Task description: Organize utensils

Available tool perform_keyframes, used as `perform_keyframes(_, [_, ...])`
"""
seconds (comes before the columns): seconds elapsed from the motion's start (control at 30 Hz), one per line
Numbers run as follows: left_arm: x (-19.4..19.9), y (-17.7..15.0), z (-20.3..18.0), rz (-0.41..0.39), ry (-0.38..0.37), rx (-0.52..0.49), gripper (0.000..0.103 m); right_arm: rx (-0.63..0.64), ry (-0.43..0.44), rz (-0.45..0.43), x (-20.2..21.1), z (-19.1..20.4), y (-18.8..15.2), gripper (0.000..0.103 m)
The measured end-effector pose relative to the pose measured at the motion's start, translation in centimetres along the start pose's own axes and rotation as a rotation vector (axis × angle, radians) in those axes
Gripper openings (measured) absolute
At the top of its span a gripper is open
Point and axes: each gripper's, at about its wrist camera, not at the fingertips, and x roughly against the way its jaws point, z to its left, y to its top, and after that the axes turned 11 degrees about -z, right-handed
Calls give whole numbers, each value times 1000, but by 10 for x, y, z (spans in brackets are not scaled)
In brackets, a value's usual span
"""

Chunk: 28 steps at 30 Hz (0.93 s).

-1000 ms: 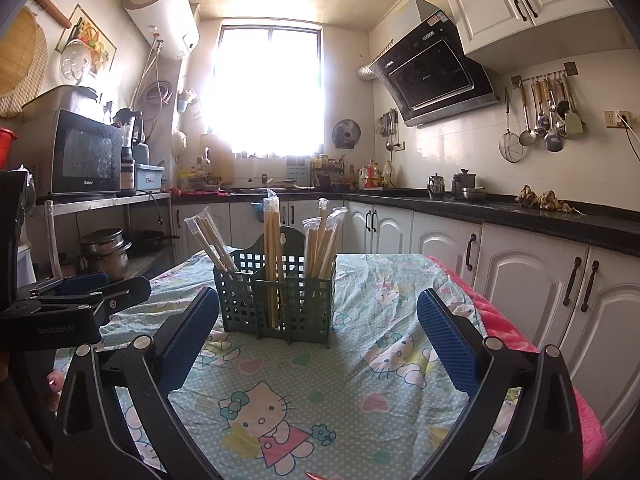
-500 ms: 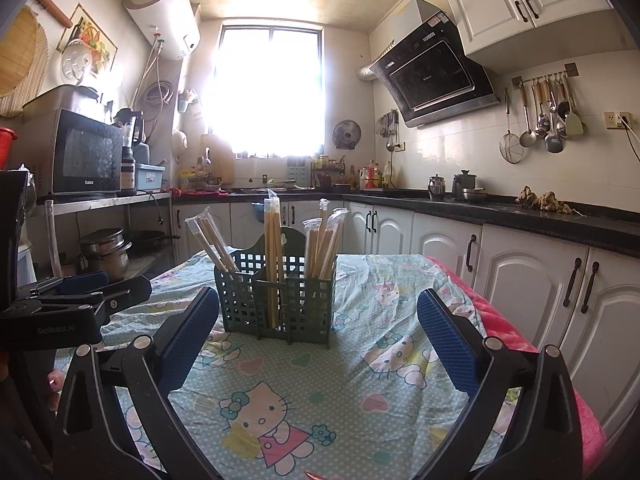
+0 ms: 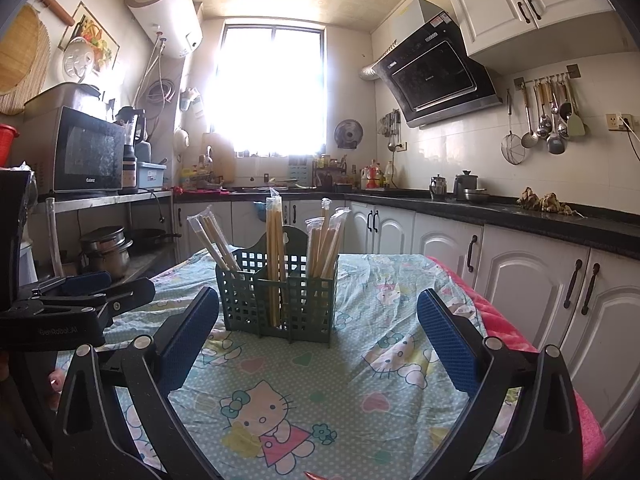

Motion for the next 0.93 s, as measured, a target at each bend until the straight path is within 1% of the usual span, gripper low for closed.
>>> perform_keyframes(0.17, [-2, 0, 1, 7, -10, 13, 92, -1, -3, 4, 0, -1, 0, 97])
perform_keyframes(0.37, [-7, -3, 1, 25, 15, 5, 92, 2, -16, 12, -3, -6, -2, 97])
perform_keyframes(0.5, [-12, -3, 4, 53, 36, 16, 92, -5, -29, 18, -5, -10, -2, 97])
perform_keyframes(0.67, [-20, 0, 15, 78, 58, 37, 92, -52, -67, 61, -17, -29, -3, 97])
perform_keyframes(0.73, [-31, 5, 29, 100, 98, 43, 93, -104, -78, 131, -36, -53, -3, 97])
perform_keyframes(0.77, [-43, 10, 44, 135, 127, 56, 93, -117, -80, 174, -48, -63, -4, 97])
perform_keyframes(0.8, [-61, 12, 59, 192, 159, 50, 92, -126, -106, 262, -71, -83, -9, 97])
perform_keyframes(0.87, [-92, 12, 85, 279, 234, 13, 92, -142, -156, 385, -103, -113, -23, 97])
perform_keyframes(0.9, [-112, 9, 102, 330, 282, -3, 92, -140, -198, 462, -124, -133, -34, 97])
perform_keyframes(0.93, [-131, 4, 120, 374, 321, -2, 92, -131, -227, 503, -138, -145, -43, 97])
